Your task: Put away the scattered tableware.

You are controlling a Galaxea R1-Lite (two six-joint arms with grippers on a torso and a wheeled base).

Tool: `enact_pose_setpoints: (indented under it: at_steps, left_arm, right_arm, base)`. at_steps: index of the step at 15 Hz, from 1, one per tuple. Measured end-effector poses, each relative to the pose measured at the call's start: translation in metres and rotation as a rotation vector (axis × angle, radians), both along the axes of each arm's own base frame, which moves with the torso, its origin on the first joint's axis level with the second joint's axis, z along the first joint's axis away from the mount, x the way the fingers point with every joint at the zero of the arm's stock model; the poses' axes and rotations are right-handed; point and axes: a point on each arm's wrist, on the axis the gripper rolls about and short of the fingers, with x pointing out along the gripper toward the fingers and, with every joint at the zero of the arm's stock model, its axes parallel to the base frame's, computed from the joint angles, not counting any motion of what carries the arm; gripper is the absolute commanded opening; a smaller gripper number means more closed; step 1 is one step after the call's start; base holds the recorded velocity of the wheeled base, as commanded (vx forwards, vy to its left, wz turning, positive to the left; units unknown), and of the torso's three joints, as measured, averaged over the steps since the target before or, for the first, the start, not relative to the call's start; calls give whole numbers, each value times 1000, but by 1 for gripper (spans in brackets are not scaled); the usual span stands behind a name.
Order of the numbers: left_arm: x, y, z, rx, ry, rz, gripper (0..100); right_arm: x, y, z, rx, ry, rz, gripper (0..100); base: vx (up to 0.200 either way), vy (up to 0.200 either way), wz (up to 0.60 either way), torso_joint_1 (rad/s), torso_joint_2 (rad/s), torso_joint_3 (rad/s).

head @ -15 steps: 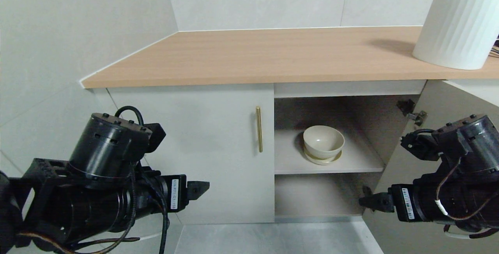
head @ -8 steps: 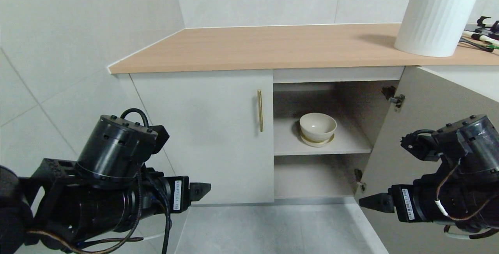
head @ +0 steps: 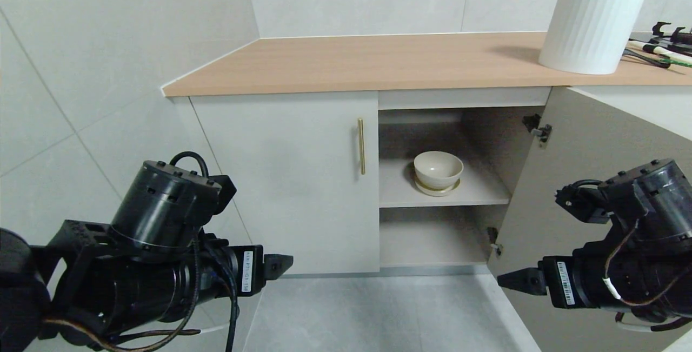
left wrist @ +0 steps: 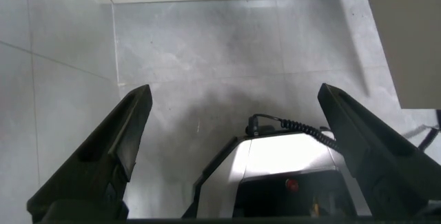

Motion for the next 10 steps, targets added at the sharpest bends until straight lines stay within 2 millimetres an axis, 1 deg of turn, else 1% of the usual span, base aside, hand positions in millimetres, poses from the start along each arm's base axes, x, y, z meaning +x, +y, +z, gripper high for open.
enact_pose_setpoints:
  at_steps: [3,7,10]
  left_arm:
    - [0,0,0,1,0,1,100]
    - [0,0,-1,4,2,2,100]
    - [0,-1,-1,3,1,0,100]
  right_arm:
    - [0,0,0,0,1,-1,100]
    - [-6,-3,1,-39,18,27,100]
    - [-19,-12,4,-111,42,89,100]
  base:
    - [0,0,0,0,0,0]
    - [0,-200,0,1,2,0]
    - [0,-200,0,6,2,4]
